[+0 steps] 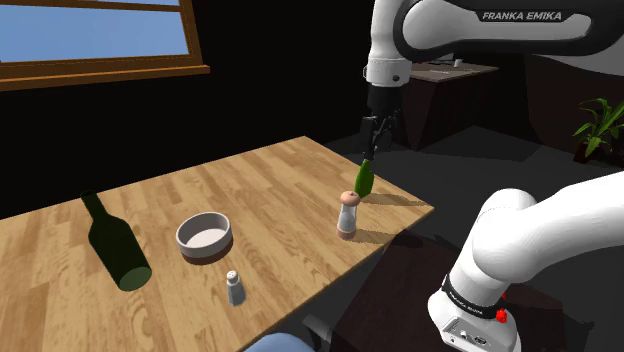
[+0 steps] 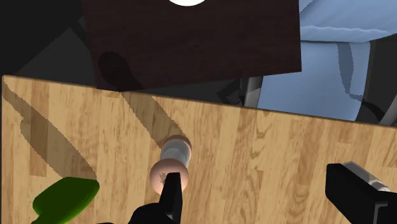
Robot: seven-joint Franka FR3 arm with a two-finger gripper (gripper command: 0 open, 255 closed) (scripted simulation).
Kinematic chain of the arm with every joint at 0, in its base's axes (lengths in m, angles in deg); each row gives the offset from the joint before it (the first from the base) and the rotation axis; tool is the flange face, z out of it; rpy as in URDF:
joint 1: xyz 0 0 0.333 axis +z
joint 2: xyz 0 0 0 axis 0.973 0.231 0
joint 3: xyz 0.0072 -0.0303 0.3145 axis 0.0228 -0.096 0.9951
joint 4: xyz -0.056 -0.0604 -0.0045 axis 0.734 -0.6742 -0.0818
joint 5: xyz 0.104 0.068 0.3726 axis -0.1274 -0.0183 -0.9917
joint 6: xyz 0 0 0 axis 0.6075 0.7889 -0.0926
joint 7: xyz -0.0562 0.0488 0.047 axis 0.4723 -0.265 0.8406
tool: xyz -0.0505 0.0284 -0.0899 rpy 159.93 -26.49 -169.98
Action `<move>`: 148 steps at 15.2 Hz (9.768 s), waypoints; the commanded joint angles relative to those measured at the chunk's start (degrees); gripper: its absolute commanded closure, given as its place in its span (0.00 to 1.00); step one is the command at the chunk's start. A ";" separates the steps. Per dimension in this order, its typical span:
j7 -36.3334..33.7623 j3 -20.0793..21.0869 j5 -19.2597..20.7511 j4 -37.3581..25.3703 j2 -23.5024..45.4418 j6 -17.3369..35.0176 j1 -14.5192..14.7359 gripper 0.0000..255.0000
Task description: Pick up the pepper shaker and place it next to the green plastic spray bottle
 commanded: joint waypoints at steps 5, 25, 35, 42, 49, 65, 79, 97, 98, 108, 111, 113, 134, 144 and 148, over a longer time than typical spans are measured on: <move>-3.94 3.50 -2.83 3.15 2.70 6.68 1.15 0.00; -24.88 20.86 -5.22 -0.24 34.63 40.12 4.36 0.00; -40.30 22.76 7.85 -13.94 57.53 49.64 8.65 0.00; -44.01 20.97 11.90 -17.80 64.67 52.82 11.52 0.00; -44.84 20.21 13.14 -17.86 66.86 54.82 12.25 0.00; -44.47 20.64 12.51 -18.00 65.74 53.63 11.92 1.00; -42.08 22.83 8.34 -20.35 58.77 44.84 10.18 1.00; -40.18 23.94 4.74 -27.09 52.53 32.48 9.13 1.00; -40.12 23.97 4.62 -27.59 52.29 31.76 9.10 1.00; -39.81 24.15 3.73 -33.35 50.58 24.47 8.94 1.00; -39.81 24.19 3.61 -35.37 50.32 22.23 8.95 1.00; -39.83 24.21 3.56 -36.79 50.22 20.72 8.96 1.00; -23.24 16.42 -5.29 -23.13 30.36 14.98 1.82 1.00; -9.04 6.54 -5.87 -11.61 18.44 13.06 -2.14 1.00; -3.59 2.37 -4.62 -8.81 15.28 12.02 -3.91 1.00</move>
